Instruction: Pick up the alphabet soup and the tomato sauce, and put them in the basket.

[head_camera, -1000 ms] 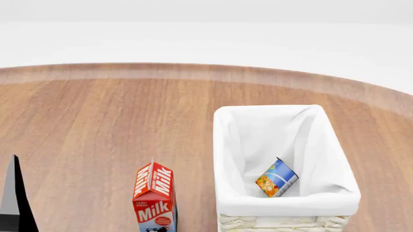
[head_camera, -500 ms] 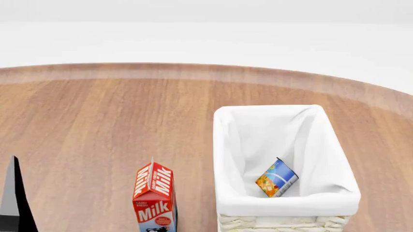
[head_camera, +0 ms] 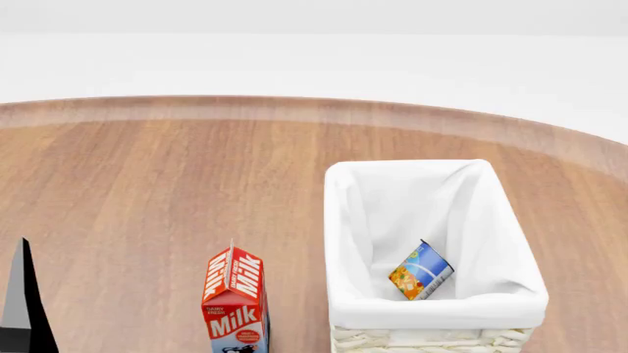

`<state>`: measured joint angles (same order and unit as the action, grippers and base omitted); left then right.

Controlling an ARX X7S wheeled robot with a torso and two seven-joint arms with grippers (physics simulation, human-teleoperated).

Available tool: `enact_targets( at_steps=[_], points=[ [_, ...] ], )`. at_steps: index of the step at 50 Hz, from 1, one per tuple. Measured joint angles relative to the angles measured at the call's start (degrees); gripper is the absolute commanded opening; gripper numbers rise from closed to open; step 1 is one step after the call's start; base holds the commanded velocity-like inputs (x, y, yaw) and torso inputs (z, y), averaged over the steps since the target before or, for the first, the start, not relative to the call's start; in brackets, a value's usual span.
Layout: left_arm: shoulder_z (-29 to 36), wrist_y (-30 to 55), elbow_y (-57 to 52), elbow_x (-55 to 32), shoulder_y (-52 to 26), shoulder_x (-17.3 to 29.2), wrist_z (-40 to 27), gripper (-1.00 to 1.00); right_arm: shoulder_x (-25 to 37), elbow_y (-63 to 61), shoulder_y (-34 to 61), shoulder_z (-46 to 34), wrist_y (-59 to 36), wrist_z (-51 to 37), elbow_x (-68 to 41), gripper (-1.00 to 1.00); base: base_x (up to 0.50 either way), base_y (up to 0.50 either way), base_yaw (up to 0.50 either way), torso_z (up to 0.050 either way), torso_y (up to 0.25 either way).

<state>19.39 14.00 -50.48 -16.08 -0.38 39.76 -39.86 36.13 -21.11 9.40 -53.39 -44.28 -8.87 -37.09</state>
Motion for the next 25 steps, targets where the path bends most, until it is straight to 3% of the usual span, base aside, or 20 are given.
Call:
enact_targets(
  at_steps=[25],
  points=[
    [-0.08,0.49,-0.61,-0.3,-0.1,0.36,-0.28,1.0,9.46,-22.78,5.6,17.79,-2.76,-10.43,-17.23,-1.0,0.0,0.0,0.0,0.0,0.0]
  ],
)
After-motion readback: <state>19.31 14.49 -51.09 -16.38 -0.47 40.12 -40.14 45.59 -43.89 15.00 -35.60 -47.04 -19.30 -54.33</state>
